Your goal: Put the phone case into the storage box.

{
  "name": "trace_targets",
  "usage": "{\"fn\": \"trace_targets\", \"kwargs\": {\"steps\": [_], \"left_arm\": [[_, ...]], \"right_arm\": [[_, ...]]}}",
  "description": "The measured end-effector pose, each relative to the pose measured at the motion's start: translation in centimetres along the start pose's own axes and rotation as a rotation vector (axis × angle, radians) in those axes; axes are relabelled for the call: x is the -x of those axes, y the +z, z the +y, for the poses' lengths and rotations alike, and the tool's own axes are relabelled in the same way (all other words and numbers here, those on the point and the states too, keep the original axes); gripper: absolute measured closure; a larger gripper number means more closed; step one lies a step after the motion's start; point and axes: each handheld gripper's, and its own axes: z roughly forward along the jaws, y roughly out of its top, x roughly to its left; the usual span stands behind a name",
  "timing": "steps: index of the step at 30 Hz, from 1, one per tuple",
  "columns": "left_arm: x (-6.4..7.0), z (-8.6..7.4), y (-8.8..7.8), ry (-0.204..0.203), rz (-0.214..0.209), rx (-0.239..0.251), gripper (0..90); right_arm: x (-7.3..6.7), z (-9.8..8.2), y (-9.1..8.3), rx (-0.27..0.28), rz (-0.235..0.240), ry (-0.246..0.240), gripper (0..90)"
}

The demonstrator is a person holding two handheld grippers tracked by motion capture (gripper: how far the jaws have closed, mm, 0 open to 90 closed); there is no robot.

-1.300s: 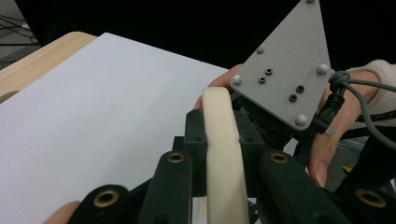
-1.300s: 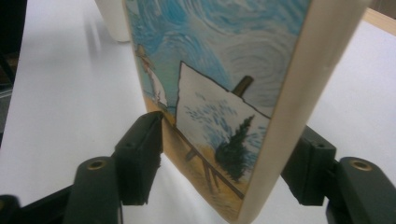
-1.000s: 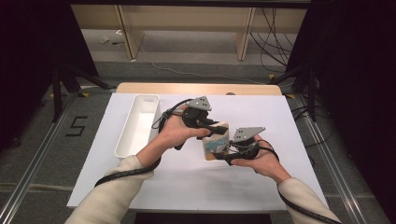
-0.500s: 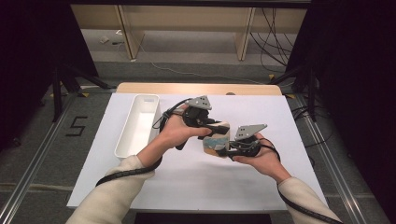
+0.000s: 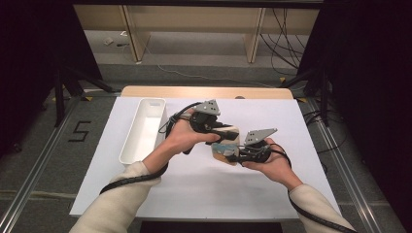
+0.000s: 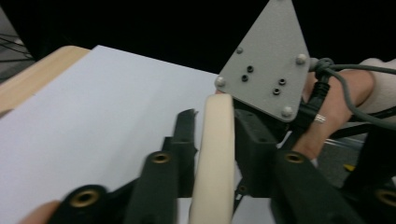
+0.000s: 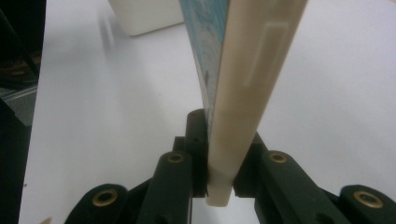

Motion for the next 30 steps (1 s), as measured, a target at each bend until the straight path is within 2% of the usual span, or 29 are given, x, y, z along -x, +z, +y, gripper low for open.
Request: {"fn": "trace_targets", "kwargs": {"steps": [1, 3, 4, 7, 9, 14, 18, 23, 30], "left_arm": [[0.0, 0.1, 0.0, 0.014, 0.016, 0.015, 55.9], [0.3, 0.3, -0.2, 0.047, 0.108, 0.016, 36.8], [0.4, 0.4, -0.3, 0.051, 0.115, 0.021, 31.0], [0.7, 0.6, -0.8, 0.051, 0.146, 0.054, 21.7], [0.9, 0.4, -1.0, 0.027, 0.173, 0.079, 16.2], [0.8, -0.9, -1.6, -0.047, 0.237, 0.125, 9.8], [0.7, -2.4, -1.9, -0.108, 0.290, 0.137, 4.6], [0.9, -3.4, -1.6, -0.134, 0.342, 0.127, 0.0], [1.1, -3.4, -0.8, -0.144, 0.359, 0.136, 0.0]], "right_arm": [[0.0, 0.0, 0.0, -0.003, -0.004, 0.001, 80.3], [0.0, 0.0, 0.2, -0.012, -0.012, 0.008, 80.5], [0.1, -0.1, 0.2, -0.007, -0.017, 0.025, 80.5], [0.3, -0.2, 0.2, -0.012, -0.040, 0.049, 80.5], [0.4, -0.2, 0.1, -0.005, -0.054, 0.063, 80.5], [0.3, 0.0, 0.0, 0.009, -0.100, 0.097, 80.5], [0.2, 0.1, 0.2, 0.009, -0.135, 0.120, 80.5], [0.0, 0.4, 0.4, 0.019, -0.171, 0.143, 80.4], [-0.2, 0.6, 0.8, 0.018, -0.187, 0.157, 80.4]]}}
